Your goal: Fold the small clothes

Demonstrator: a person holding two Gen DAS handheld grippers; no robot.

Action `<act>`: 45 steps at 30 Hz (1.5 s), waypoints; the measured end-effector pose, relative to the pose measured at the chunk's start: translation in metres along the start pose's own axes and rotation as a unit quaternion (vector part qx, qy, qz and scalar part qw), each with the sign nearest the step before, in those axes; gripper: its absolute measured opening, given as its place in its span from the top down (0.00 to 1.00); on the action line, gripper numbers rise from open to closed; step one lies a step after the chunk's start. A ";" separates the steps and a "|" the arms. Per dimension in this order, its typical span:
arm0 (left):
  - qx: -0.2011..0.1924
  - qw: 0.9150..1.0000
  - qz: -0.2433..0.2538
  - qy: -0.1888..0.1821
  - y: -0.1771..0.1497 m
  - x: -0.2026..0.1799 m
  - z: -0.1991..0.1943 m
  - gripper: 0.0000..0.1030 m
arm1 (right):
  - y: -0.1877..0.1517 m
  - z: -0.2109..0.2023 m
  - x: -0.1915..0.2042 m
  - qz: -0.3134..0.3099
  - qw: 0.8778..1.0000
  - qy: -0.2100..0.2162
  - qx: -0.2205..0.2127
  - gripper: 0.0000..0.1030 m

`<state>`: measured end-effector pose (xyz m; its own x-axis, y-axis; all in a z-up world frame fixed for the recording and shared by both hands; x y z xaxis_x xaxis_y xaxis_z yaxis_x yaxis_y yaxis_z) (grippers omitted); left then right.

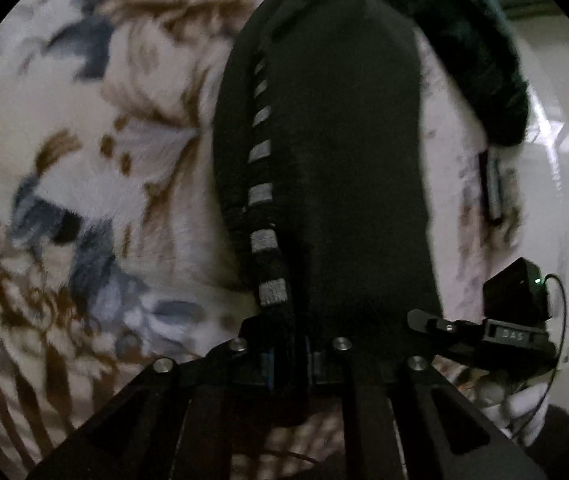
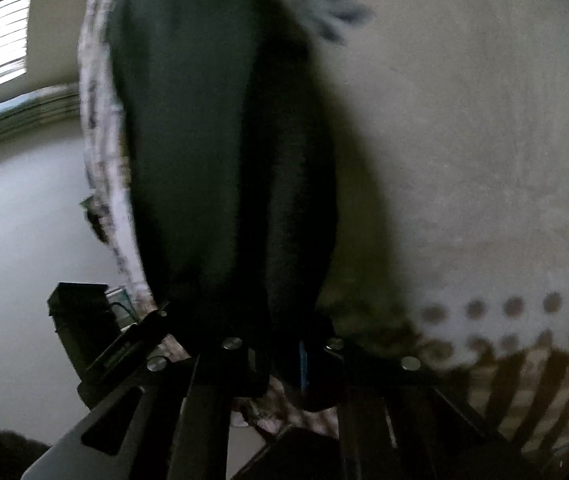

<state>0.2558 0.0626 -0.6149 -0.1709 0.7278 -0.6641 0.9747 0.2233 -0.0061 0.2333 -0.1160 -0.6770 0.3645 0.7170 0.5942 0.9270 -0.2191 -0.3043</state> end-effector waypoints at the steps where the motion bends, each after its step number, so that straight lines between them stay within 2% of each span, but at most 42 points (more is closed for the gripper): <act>1: -0.008 1.000 -0.006 -0.018 0.004 -0.011 -0.009 0.92 | 0.003 -0.011 0.009 -0.007 1.000 0.008 -0.007 0.90; 3: -0.025 0.998 -0.020 -0.051 0.014 -0.026 -0.025 0.92 | 0.008 -0.029 0.027 -0.016 0.999 0.025 -0.023 0.90; 5: -0.048 0.993 -0.043 -0.100 0.035 -0.037 -0.050 0.92 | 0.018 -0.052 0.049 -0.023 0.997 0.050 -0.045 0.90; 8: -0.079 0.984 -0.052 -0.150 0.075 -0.060 -0.068 0.92 | 0.049 -0.086 0.082 -0.035 0.993 0.079 -0.083 0.90; 10: -0.097 0.980 -0.050 -0.168 0.109 -0.070 -0.077 0.92 | 0.080 -0.104 0.102 -0.040 0.989 0.097 -0.107 0.90; 12: -0.115 0.974 -0.052 -0.187 0.150 -0.079 -0.079 0.92 | 0.122 -0.120 0.123 -0.045 0.984 0.109 -0.133 0.90; 15: -0.136 0.969 -0.047 -0.201 0.215 -0.087 -0.075 0.92 | 0.181 -0.138 0.146 -0.062 0.978 0.102 -0.170 0.90; 18: -0.147 0.963 -0.059 -0.216 0.283 -0.090 -0.050 0.92 | 0.252 -0.138 0.169 -0.066 0.974 0.096 -0.196 0.90; 21: -0.149 0.961 -0.088 -0.217 0.341 -0.083 -0.021 0.91 | 0.326 -0.128 0.184 -0.071 0.970 0.060 -0.225 0.90; 23: -0.144 0.956 -0.114 -0.231 0.385 -0.075 0.004 0.85 | 0.365 -0.123 0.185 -0.071 0.969 0.037 -0.232 0.90; 24: -0.140 0.959 -0.122 -0.216 0.401 -0.068 0.013 0.74 | 0.391 -0.112 0.186 -0.059 0.973 0.031 -0.221 0.89; 25: -0.141 0.961 -0.131 -0.199 0.415 -0.059 0.020 0.57 | 0.406 -0.102 0.184 -0.045 0.977 0.035 -0.203 0.85; 26: -0.149 0.958 -0.139 -0.201 0.426 -0.052 0.023 0.51 | 0.419 -0.093 0.178 -0.026 0.982 0.040 -0.183 0.81; 27: -0.158 0.952 -0.153 -0.214 0.433 -0.044 0.021 0.47 | 0.426 -0.087 0.173 -0.012 0.984 0.044 -0.172 0.75; 28: -0.164 0.946 -0.165 -0.227 0.436 -0.039 0.015 0.42 | 0.428 -0.087 0.166 -0.001 0.984 0.048 -0.174 0.61; 29: -0.171 0.941 -0.171 -0.237 0.436 -0.033 0.007 0.38 | 0.426 -0.096 0.163 -0.002 0.979 0.054 -0.194 0.52; 30: -0.179 0.940 -0.169 -0.237 0.435 -0.028 -0.001 0.34 | 0.422 -0.107 0.162 -0.013 0.974 0.064 -0.215 0.51; 32: -0.183 0.952 -0.141 -0.199 0.428 -0.020 -0.011 0.32 | 0.415 -0.123 0.156 -0.032 0.969 0.053 -0.239 0.46; 33: -0.176 0.965 -0.113 -0.156 0.428 -0.016 -0.008 0.32 | 0.415 -0.127 0.151 -0.036 0.968 0.028 -0.245 0.44; 36: -0.140 0.986 -0.043 -0.080 0.427 -0.018 0.010 0.32 | 0.422 -0.116 0.137 -0.063 0.970 -0.049 -0.229 0.44; 39: -0.105 0.994 0.020 -0.033 0.433 -0.031 0.039 0.32 | 0.431 -0.091 0.134 -0.085 0.975 -0.070 -0.191 0.44; 41: -0.096 0.994 0.058 -0.004 0.444 -0.041 0.058 0.35 | 0.436 -0.073 0.143 -0.110 0.976 -0.082 -0.170 0.44; 42: -0.099 0.992 0.083 0.002 0.448 -0.047 0.063 0.51 | 0.437 -0.066 0.149 -0.125 0.975 -0.084 -0.164 0.44; 43: -0.104 0.988 0.111 0.016 0.450 -0.051 0.067 0.92 | 0.439 -0.059 0.154 -0.142 0.971 -0.101 -0.161 0.48; 44: -0.102 0.985 0.134 0.035 0.447 -0.055 0.068 0.91 | 0.440 -0.057 0.155 -0.152 0.966 -0.123 -0.168 0.79; 45: -0.109 0.982 0.147 0.037 0.445 -0.059 0.065 0.91 | 0.441 -0.056 0.156 -0.156 0.962 -0.138 -0.176 0.94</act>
Point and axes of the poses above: each gripper's, at about its wrist camera, not at the fingertips, and z roughly the way its jaws point, x to its left, y to its top, the point moved 9 cm from there along z, roughly the way its jaws point, and after that the axes turned 7 degrees about -y, right-handed, at the moved point
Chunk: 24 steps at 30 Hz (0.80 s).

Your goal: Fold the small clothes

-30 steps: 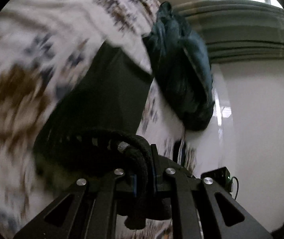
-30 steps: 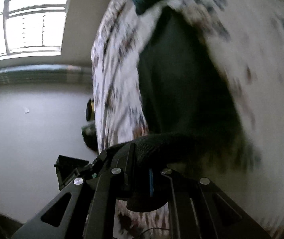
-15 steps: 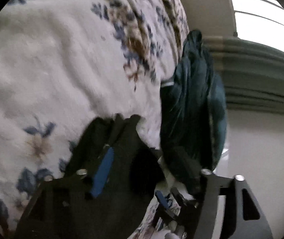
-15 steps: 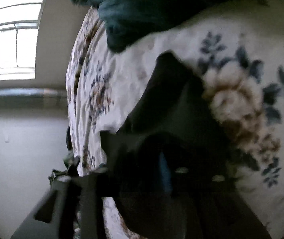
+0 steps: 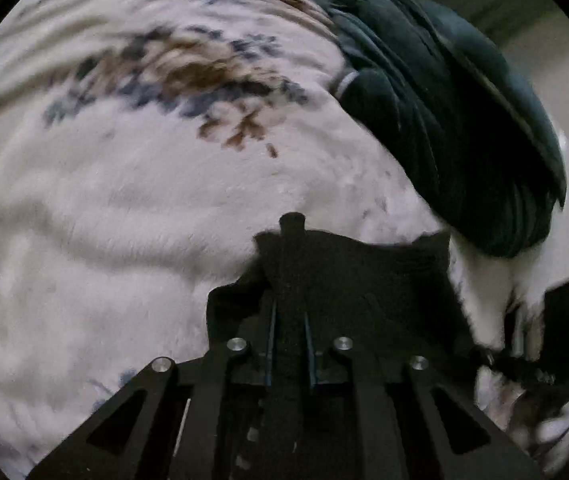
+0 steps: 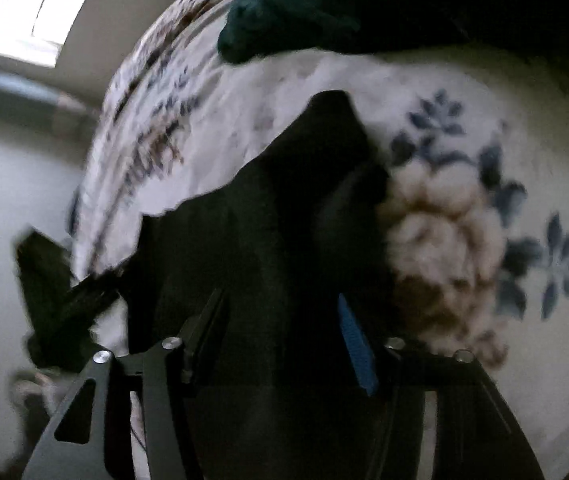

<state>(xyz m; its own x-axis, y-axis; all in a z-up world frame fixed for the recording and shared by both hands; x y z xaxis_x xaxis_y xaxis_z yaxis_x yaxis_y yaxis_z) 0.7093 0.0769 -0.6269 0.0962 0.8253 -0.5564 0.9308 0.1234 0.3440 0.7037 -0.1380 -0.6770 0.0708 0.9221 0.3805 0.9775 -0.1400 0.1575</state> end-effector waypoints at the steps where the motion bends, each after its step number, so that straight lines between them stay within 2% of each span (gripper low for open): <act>1: -0.009 1.000 0.009 -0.003 0.001 -0.003 -0.004 0.91 | 0.002 -0.004 -0.001 0.006 1.000 -0.004 -0.012 0.93; 3: -0.028 0.999 0.017 -0.006 0.001 -0.008 -0.020 0.91 | 0.007 -0.014 -0.004 0.023 0.999 0.007 -0.034 0.93; 5: -0.048 0.999 0.001 -0.018 0.014 -0.008 -0.032 0.91 | 0.009 -0.028 -0.007 0.036 0.998 0.017 -0.050 0.94; 7: -0.051 0.998 -0.010 -0.027 0.023 -0.009 -0.035 0.91 | 0.015 -0.037 -0.006 0.044 0.997 0.023 -0.064 0.94; 12: -0.016 0.999 -0.035 -0.019 0.050 0.005 0.003 0.91 | 0.046 -0.031 -0.010 0.072 0.995 0.014 -0.069 0.94; 13: 0.005 0.999 -0.044 -0.018 0.052 0.013 0.017 0.91 | 0.054 -0.023 -0.014 0.075 0.995 -0.001 -0.063 0.94; 14: 0.022 0.998 -0.051 -0.015 0.050 0.019 0.027 0.90 | 0.058 -0.013 -0.019 0.076 0.995 -0.017 -0.054 0.93; 16: 0.055 0.995 -0.082 -0.011 0.043 0.035 0.044 0.87 | 0.061 0.014 -0.036 0.103 0.994 -0.038 -0.002 0.93; 17: 0.060 0.994 -0.095 -0.012 0.040 0.041 0.048 0.87 | 0.062 0.019 -0.044 0.121 0.992 -0.042 0.002 0.93; 19: 0.057 0.993 -0.103 -0.022 0.039 0.041 0.044 0.86 | 0.069 0.008 -0.050 0.134 0.989 -0.062 -0.031 0.93; 20: 0.053 0.993 -0.099 -0.021 0.039 0.041 0.039 0.86 | 0.072 0.000 -0.053 0.135 0.986 -0.079 -0.049 0.88; 21: 0.052 0.993 -0.100 -0.019 0.038 0.041 0.036 0.84 | 0.077 -0.012 -0.056 0.137 0.983 -0.096 -0.074 0.88; 22: 0.049 0.993 -0.104 -0.020 0.037 0.043 0.032 0.76 | 0.079 -0.017 -0.054 0.136 0.984 -0.086 -0.082 0.87; 24: 0.042 0.993 -0.113 -0.014 0.036 0.048 0.023 0.66 | 0.084 -0.025 -0.046 0.127 0.988 -0.052 -0.074 0.71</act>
Point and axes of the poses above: each gripper's, at about its wrist camera, not at the fingertips, and z roughly the way its jaws point, x to its left, y to its top, the point moved 9 cm from there along z, roughly the way its jaws point, and after that the axes turned 7 degrees about -y, right-handed, at the moved point
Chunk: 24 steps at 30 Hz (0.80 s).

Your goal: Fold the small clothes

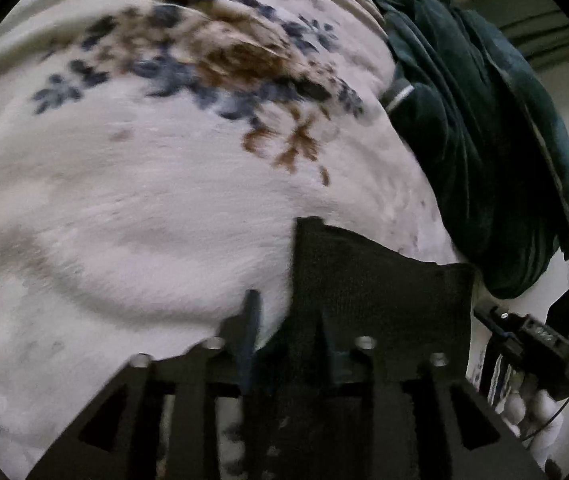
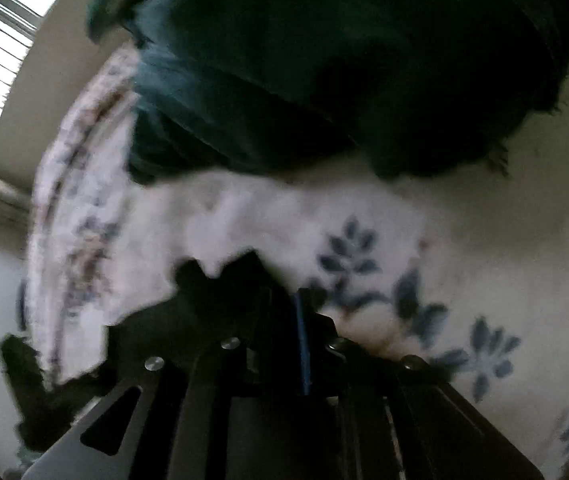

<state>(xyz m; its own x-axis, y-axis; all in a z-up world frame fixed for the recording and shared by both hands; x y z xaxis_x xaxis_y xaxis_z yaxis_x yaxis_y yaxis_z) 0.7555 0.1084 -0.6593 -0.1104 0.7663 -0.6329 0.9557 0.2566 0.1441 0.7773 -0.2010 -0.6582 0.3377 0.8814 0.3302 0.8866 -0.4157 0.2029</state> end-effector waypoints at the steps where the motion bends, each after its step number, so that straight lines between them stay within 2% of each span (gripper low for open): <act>1: -0.004 1.000 -0.006 0.002 -0.001 0.003 -0.004 0.53 | 0.001 -0.005 0.010 -0.011 1.000 0.026 0.002 0.64; 2: -0.012 1.000 -0.009 -0.001 -0.002 0.003 -0.010 0.46 | 0.001 -0.007 0.020 -0.029 0.999 0.045 0.004 0.63; 3: -0.021 1.000 -0.010 -0.007 -0.003 0.004 -0.015 0.34 | -0.002 -0.007 0.035 -0.065 0.996 0.052 0.012 0.62; 4: -0.029 0.999 -0.010 -0.010 -0.004 0.002 -0.019 0.30 | -0.005 -0.003 0.046 -0.094 0.994 0.048 0.022 0.58; 5: -0.036 0.999 -0.008 -0.013 -0.005 0.000 -0.023 0.30 | -0.009 0.003 0.053 -0.121 0.991 0.037 0.032 0.59; 6: -0.042 0.999 -0.006 -0.010 -0.007 0.001 -0.028 0.30 | -0.011 0.016 0.058 -0.147 0.989 0.000 0.035 0.62; 7: -0.049 0.999 -0.005 -0.005 -0.009 0.001 -0.032 0.30 | -0.009 0.021 0.054 -0.153 0.988 -0.028 0.025 0.93; 8: -0.056 0.998 -0.004 -0.002 -0.012 0.001 -0.038 0.30 | -0.005 0.028 0.044 -0.158 0.985 -0.074 0.017 0.96; 9: -0.063 0.998 -0.003 -0.003 -0.017 0.001 -0.045 0.30 | -0.004 0.031 0.036 -0.150 0.984 -0.090 0.018 0.96; 12: -0.079 0.997 -0.008 -0.013 -0.040 0.002 -0.073 0.30 | -0.009 0.013 0.028 -0.101 0.994 -0.038 0.027 0.96; 13: -0.084 0.996 -0.015 -0.023 -0.056 0.001 -0.086 0.28 | -0.016 0.001 0.023 -0.082 0.996 -0.010 0.037 0.91; 15: -0.081 0.996 -0.032 -0.037 -0.084 0.002 -0.102 0.19 | -0.030 -0.021 0.013 -0.066 0.997 0.019 0.044 0.66; 16: -0.079 0.994 -0.047 -0.050 -0.107 0.002 -0.110 0.18 | -0.044 -0.035 0.007 -0.067 0.996 0.036 0.048 0.47; 19: -0.059 0.992 -0.093 -0.064 -0.160 0.002 -0.116 0.18 | -0.087 -0.056 -0.006 -0.074 0.992 0.057 0.081 0.39; 20: -0.052 0.991 -0.110 -0.063 -0.181 0.002 -0.116 0.18 | -0.100 -0.061 -0.011 -0.075 0.991 0.057 0.096 0.31; 21: -0.047 0.989 -0.127 -0.063 -0.202 0.001 -0.114 0.18 | -0.115 -0.065 -0.016 -0.074 0.989 0.065 0.111 0.27; 23: -0.054 0.980 -0.172 -0.079 -0.237 -0.005 -0.109 0.18 | -0.144 -0.074 -0.028 -0.064 0.987 0.080 0.127 0.10; 24: -0.058 0.976 -0.190 -0.088 -0.247 -0.008 -0.105 0.18 | -0.156 -0.075 -0.036 -0.059 0.987 0.075 0.129 0.05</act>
Point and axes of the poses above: each gripper's, at about its wrist camera, not at the fingertips, and z roughly the way its jaws point, x to its left, y to its top, the point moved 9 cm from there along z, roughly the way its jaws point, and after that the axes turned 7 degrees about -y, right-handed, at the moved point
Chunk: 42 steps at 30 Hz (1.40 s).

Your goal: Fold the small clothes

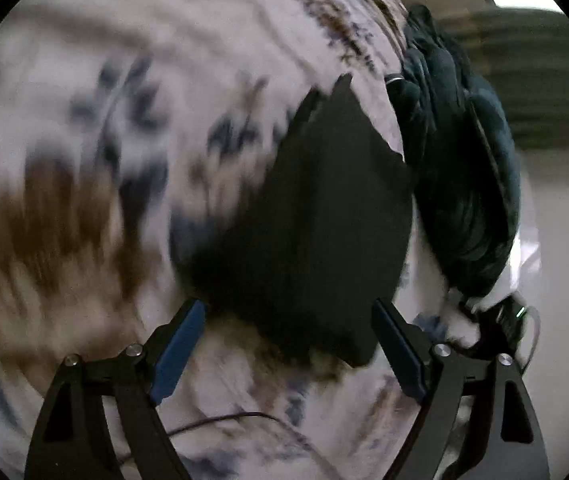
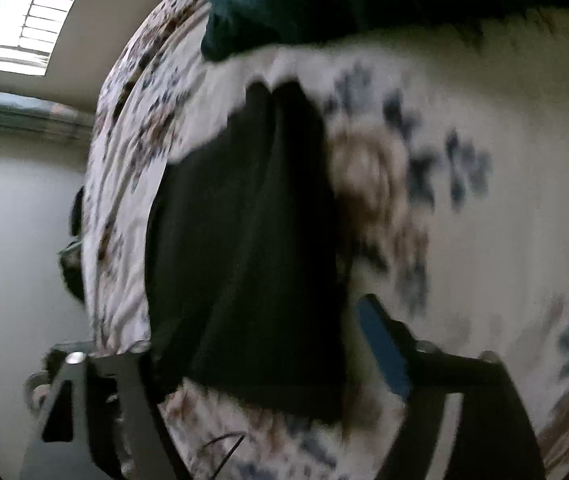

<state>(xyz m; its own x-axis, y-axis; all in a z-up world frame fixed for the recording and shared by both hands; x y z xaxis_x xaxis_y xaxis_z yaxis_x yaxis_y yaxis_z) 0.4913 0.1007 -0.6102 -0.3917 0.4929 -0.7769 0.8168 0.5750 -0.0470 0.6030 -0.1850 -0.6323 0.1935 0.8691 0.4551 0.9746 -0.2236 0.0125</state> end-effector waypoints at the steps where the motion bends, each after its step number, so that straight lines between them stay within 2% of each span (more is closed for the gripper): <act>1: -0.002 1.000 -0.024 -0.009 -0.013 0.002 0.008 0.18 | -0.014 0.004 -0.005 0.005 1.000 0.001 0.005 0.01; 4: 0.003 0.997 -0.062 -0.042 -0.026 -0.003 0.038 0.18 | -0.033 0.014 -0.022 0.015 1.000 0.009 0.015 0.01; 6: -0.002 0.996 -0.067 -0.052 -0.023 -0.007 0.058 0.18 | -0.025 0.021 -0.029 0.009 1.000 0.011 0.006 0.01; 8: -0.012 0.994 -0.086 -0.062 -0.010 -0.001 0.086 0.18 | -0.007 0.030 -0.030 0.007 1.000 0.024 0.004 0.01; 10: -0.048 0.990 -0.119 -0.067 0.007 0.007 0.102 0.19 | 0.019 0.040 -0.023 -0.007 0.999 0.040 -0.001 0.01; 14: -0.119 0.983 -0.124 -0.066 0.025 -0.002 0.102 0.20 | 0.077 0.070 -0.009 0.004 0.997 0.081 0.001 0.01; 15: -0.132 0.981 -0.122 -0.068 0.027 -0.004 0.099 0.22 | 0.092 0.081 -0.009 0.009 0.997 0.077 0.003 0.01; 17: -0.151 0.977 -0.126 -0.079 0.027 -0.004 0.095 0.44 | 0.113 0.104 -0.005 0.009 0.997 0.068 0.017 0.01; 18: -0.151 0.975 -0.132 -0.094 0.028 -0.003 0.093 0.63 | 0.118 0.116 -0.002 0.004 0.998 0.055 0.030 0.01; 19: -0.149 0.974 -0.133 -0.106 0.031 -0.003 0.093 0.67 | 0.119 0.121 0.002 -0.006 0.999 0.040 0.035 0.01; 20: -0.146 0.976 -0.125 -0.105 0.033 -0.003 0.090 0.68 | 0.118 0.122 0.008 -0.027 0.999 0.023 0.033 0.09; 21: -0.145 0.978 -0.111 -0.105 0.035 -0.006 0.086 0.69 | 0.116 0.120 0.014 -0.051 0.998 0.012 0.026 0.26; 22: -0.143 0.979 -0.100 -0.103 0.037 -0.009 0.083 0.70 | 0.110 0.120 0.019 -0.064 0.997 0.010 0.034 0.72; 23: -0.139 0.982 -0.085 -0.095 0.042 -0.014 0.078 0.70 | 0.105 0.119 0.021 -0.053 0.997 0.024 0.044 0.75; 25: -0.129 0.985 -0.066 -0.093 0.047 -0.018 0.068 0.71 | 0.097 0.105 0.023 -0.029 0.998 0.051 0.033 0.77; 28: -0.106 0.990 -0.015 -0.091 0.064 -0.030 0.047 0.71 | 0.066 0.080 0.023 0.004 0.997 0.073 0.015 0.80; 31: -0.041 0.994 0.056 -0.085 0.079 -0.039 0.019 0.71 | -0.002 0.050 0.025 0.049 0.996 0.075 -0.009 0.80; 33: 0.016 0.993 0.093 -0.074 0.081 -0.037 0.011 0.70 | -0.057 0.037 0.025 0.094 0.993 0.076 -0.013 0.81; 34: 0.040 0.992 0.108 -0.060 0.084 -0.035 0.012 0.68 | -0.092 0.034 0.029 0.116 0.990 0.076 -0.010 0.81; 35: 0.080 0.988 0.125 -0.050 0.085 -0.028 0.017 0.67 | -0.114 0.033 0.033 0.124 0.990 0.073 -0.010 0.81; 36: 0.104 0.985 0.139 -0.026 0.088 -0.019 0.023 0.61 | -0.134 0.035 0.036 0.135 0.988 0.071 -0.007 0.80; 37: 0.120 0.981 0.154 0.012 0.092 -0.006 0.029 0.52 | -0.156 0.046 0.038 0.153 0.985 0.074 0.011 0.76; 39: 0.138 0.974 0.167 0.068 0.094 0.018 0.035 0.40 | -0.180 0.065 0.038 0.164 0.984 0.057 0.050 0.74; 40: 0.141 0.974 0.159 0.075 0.091 0.025 0.033 0.38 | -0.186 0.068 0.033 0.164 0.984 0.040 0.053 0.71; 41: 0.129 0.978 0.149 0.068 0.088 0.023 0.026 0.38 | -0.188 0.065 0.029 0.161 0.985 0.033 0.049 0.57; 42: 0.110 0.980 0.150 0.071 0.088 0.019 0.018 0.38 | -0.189 0.058 0.023 0.153 0.987 0.017 0.044 0.51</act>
<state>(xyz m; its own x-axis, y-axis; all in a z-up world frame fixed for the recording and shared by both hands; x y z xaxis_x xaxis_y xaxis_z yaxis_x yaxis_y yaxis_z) 0.5636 0.1487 -0.6405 -0.1629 0.7127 -0.6823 0.9697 0.2433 0.0225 0.4300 -0.0969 -0.6752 0.4778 0.7515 0.4549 0.8775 -0.4329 -0.2065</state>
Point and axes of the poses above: each gripper's, at about its wrist camera, not at the fingertips, and z roughly the way its jaws point, x to its left, y to its top, the point moved 9 cm from there along z, roughly the way its jaws point, and after that the axes turned 7 degrees about -y, right-handed, at the moved point
